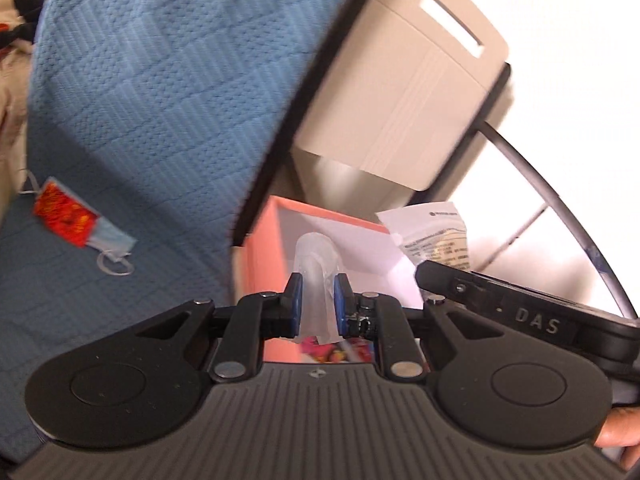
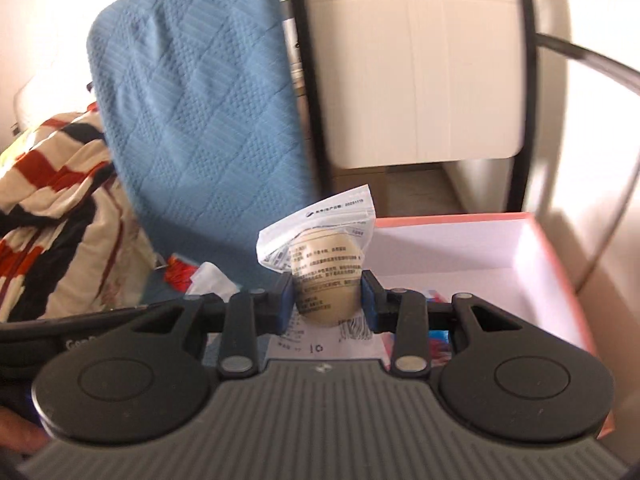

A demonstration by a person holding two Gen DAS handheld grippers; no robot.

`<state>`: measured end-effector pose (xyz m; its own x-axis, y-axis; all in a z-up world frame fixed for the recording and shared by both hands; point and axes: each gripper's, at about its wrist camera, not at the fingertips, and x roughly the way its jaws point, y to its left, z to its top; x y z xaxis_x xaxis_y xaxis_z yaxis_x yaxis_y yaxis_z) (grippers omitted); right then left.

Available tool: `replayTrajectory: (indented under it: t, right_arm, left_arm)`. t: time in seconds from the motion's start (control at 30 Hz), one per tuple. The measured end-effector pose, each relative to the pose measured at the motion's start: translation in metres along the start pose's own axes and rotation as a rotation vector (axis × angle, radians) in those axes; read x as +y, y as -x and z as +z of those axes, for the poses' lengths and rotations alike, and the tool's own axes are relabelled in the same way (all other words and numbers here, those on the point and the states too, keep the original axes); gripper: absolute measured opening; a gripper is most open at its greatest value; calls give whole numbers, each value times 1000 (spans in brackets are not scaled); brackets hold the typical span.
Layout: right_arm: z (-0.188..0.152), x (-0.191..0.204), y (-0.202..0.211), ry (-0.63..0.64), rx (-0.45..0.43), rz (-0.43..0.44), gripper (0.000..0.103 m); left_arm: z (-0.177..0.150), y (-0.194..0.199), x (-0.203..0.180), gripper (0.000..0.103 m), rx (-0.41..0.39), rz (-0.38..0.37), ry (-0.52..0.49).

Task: Organize soft objects
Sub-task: 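Carry the clear piece with the left tool while the right tool carries the white packet over the box, then open both tools to drop the clear piece and white packet into the box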

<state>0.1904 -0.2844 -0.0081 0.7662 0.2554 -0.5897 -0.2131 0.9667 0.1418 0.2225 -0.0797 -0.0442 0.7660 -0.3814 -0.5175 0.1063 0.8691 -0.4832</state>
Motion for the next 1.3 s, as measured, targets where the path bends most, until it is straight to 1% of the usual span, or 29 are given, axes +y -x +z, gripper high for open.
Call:
replayTrajectory:
  t: [0.13,0.27,0.4,0.53,0.63,0.77,0.8,0.83,0.87,0.93,0.97,1.03,1.13,1.3]
  right_arm:
    - [-2,-31,13,-3,-2,-38,39]
    - [-13,-60,16,-11,25,-67,39]
    - [-28,-88,8,-37,64,-91,39]
    - [-44,-114,-6,-66,132,-111,40]
    - [-55,-129,-15,-77,167,-126,41]
    - [-66,-148,-25,-108,205,-124,43]
    - [-69,-152,-26,-115,211,-122,44]
    - [-71,-156,-27,-120,214,-119,44]
    - [-72,-158,-27,-123,216,-118,46]
    - [-74,-162,-27,-128,217,-111,50]
    - [-74,-163,-26,-132,216,-108,54]
    - [-72,-166,-23,-141,205,-111,58]
    - [-68,-166,-18,-152,179,-113,58]
    - [-54,-158,6,-170,89,-104,58]
  left_arm:
    - [-4,-15,-25,20,17,-21,0]
    - [-17,-39,-42,20,62,-27,-1]
    - [-35,-63,-58,20,99,-7,-15]
    - [-52,-88,-68,20,146,6,-20]
    - [-65,-104,-77,20,178,16,-36]
    - [-75,-120,-86,21,212,37,-41]
    - [-76,-123,-87,25,213,41,-45]
    - [-78,-125,-88,32,218,48,-45]
    - [-78,-126,-87,36,223,53,-43]
    - [-79,-125,-87,55,230,52,-62]
    - [-78,-124,-89,58,222,58,-73]
    - [-76,-118,-90,60,198,69,-91]
    - [-70,-108,-93,60,176,66,-100]
    - [-57,-78,-100,60,111,77,-137]
